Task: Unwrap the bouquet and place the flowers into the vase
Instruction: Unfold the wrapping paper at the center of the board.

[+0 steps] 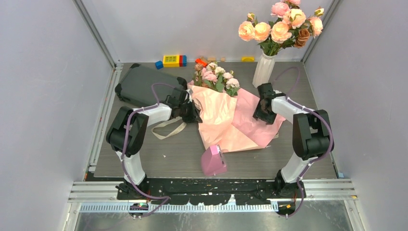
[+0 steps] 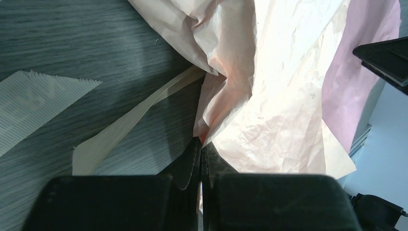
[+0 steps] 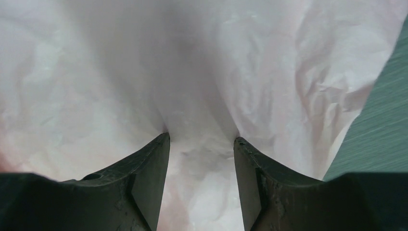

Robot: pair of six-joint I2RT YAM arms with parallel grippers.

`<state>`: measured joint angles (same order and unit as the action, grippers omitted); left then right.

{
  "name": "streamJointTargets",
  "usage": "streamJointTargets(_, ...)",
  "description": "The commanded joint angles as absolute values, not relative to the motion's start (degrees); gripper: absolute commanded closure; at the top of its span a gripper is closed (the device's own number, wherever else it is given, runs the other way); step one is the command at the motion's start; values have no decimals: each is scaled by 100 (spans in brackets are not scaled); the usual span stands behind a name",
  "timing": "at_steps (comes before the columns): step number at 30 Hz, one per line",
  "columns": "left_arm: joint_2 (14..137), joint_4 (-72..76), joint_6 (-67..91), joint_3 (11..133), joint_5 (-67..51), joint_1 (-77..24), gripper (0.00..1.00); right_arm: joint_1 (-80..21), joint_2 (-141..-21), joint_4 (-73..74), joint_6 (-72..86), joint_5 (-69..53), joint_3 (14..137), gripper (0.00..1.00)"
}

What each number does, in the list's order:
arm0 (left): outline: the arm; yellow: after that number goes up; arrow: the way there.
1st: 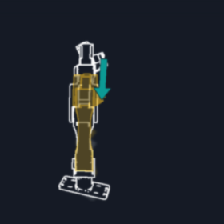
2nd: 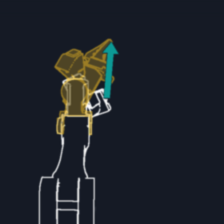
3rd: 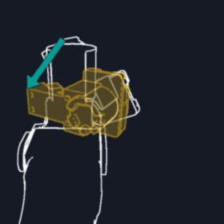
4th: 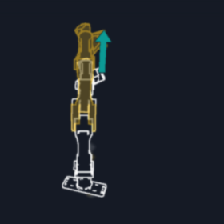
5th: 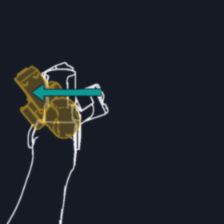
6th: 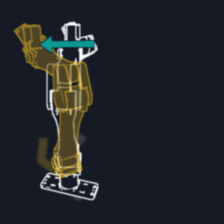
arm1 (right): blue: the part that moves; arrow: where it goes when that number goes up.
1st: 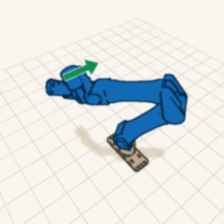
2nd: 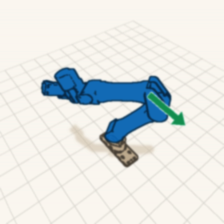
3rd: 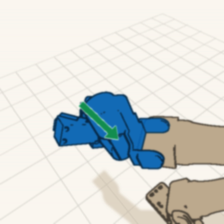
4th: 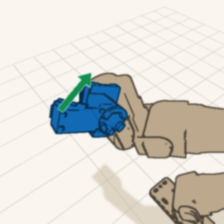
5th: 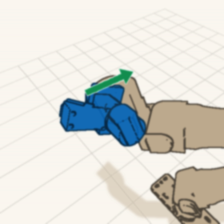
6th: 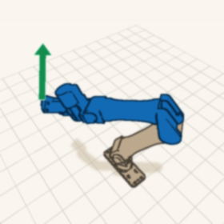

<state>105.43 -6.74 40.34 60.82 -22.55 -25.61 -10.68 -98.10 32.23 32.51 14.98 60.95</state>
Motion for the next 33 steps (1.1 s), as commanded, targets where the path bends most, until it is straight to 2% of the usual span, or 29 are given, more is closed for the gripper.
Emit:
streamJointTargets(1,10547,-725,3791,6294,-2248,-2497,100,-664,-9500,3322,3468,1427,5959,43)
streamJointTargets(11,10414,-954,3551,6379,-2096,-2496,100,235,-9089,3255,3486,1374,5714,44)
streamJointTargets(13,10327,-1128,3426,6439,-1989,-2496,92,330,-8949,3265,3432,1391,5710,44)
streamJointTargets(18,9921,-1629,3106,6628,-1603,-2525,58,351,-8430,3338,3193,1249,5750,41)
streamJointTargets(21,9607,-1996,2838,6870,-1266,-2636,43,352,-8098,3298,3044,864,5694,37)
streamJointTargets(26,9379,-2563,2484,7452,-821,-3049,34,352,-7515,3045,2990,183,5446,35)
streamJointTargets(33,9756,-3158,1899,8439,-537,-3925,32,352,-7289,2881,2958,-210,5290,35)
